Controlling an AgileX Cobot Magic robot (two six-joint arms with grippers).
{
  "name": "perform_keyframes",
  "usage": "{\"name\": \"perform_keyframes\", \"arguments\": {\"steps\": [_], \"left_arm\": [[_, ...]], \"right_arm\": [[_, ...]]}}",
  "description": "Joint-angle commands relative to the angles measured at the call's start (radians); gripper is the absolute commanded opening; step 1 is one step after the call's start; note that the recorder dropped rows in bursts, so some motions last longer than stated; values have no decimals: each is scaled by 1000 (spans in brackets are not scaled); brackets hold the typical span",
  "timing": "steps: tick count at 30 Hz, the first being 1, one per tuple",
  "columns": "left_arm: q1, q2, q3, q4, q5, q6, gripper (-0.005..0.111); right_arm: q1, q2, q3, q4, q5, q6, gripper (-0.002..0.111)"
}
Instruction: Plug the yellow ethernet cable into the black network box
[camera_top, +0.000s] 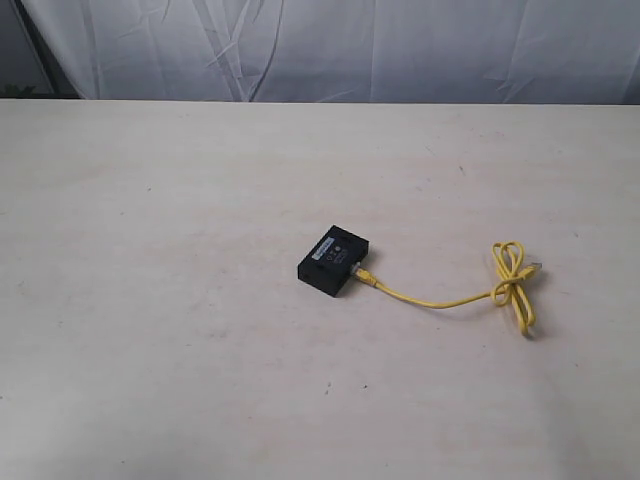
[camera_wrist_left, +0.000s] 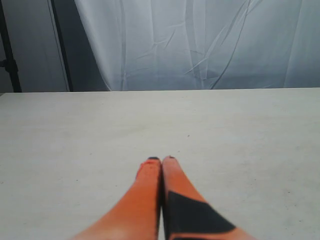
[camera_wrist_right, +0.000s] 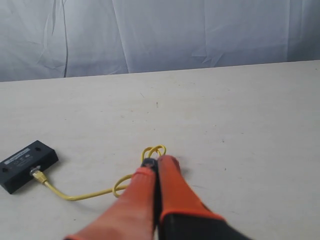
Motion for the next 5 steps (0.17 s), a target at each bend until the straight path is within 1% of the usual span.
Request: {"name": "perform_keyframes", "arguments": {"steps": [1,5], "left_arm": [[4,-6,5,3,-15,0,0],[4,-6,5,3,-15,0,0]], "right_arm": [[-6,-7,2,1,-8,0,-1],[-6,-7,2,1,-8,0,-1]]}}
